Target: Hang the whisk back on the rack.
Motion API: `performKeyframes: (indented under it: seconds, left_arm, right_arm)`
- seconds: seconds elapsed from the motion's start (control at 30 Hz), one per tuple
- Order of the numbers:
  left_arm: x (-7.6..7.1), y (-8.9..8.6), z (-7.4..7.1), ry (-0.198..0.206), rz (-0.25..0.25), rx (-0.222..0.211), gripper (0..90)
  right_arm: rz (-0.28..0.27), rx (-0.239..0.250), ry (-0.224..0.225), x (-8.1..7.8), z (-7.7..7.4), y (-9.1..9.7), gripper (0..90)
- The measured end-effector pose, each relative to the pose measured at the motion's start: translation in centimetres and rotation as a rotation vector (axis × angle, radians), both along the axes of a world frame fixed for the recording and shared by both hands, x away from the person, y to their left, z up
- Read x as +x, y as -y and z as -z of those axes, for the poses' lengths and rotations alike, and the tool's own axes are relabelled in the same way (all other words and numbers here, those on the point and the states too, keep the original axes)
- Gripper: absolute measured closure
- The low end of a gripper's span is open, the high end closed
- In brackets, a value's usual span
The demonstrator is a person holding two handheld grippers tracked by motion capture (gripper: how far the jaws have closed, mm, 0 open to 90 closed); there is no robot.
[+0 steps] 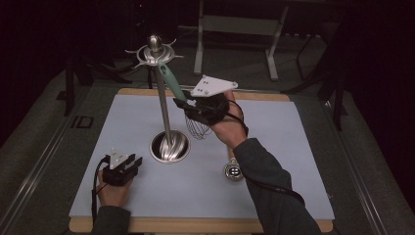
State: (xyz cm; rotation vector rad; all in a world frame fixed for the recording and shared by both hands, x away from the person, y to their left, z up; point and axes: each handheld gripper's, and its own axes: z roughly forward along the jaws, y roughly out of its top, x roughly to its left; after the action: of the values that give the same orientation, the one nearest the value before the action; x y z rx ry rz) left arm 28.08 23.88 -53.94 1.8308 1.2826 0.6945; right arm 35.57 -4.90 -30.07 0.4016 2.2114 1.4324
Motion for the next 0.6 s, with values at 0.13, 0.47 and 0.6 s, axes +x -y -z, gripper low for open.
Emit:
performKeyframes:
  seconds: [0.13, 0.47, 0.6]
  left_arm:
    - [0.0, -0.02, 0.0, 0.001, 0.0, -0.001, 66.7]
    - [-0.01, -0.02, -0.01, 0.0, -0.001, -0.001, 66.7]
    - [-0.01, -0.02, 0.0, 0.001, -0.002, -0.001, 66.6]
  right_arm:
    - [0.013, 0.002, -0.014, 0.18, 0.23, -0.36, 68.6]
    - [-0.025, 0.022, -0.057, 0.11, 0.21, -1.03, 63.2]
    - [-0.067, 0.047, -0.079, -0.02, -0.02, -1.0, 60.1]
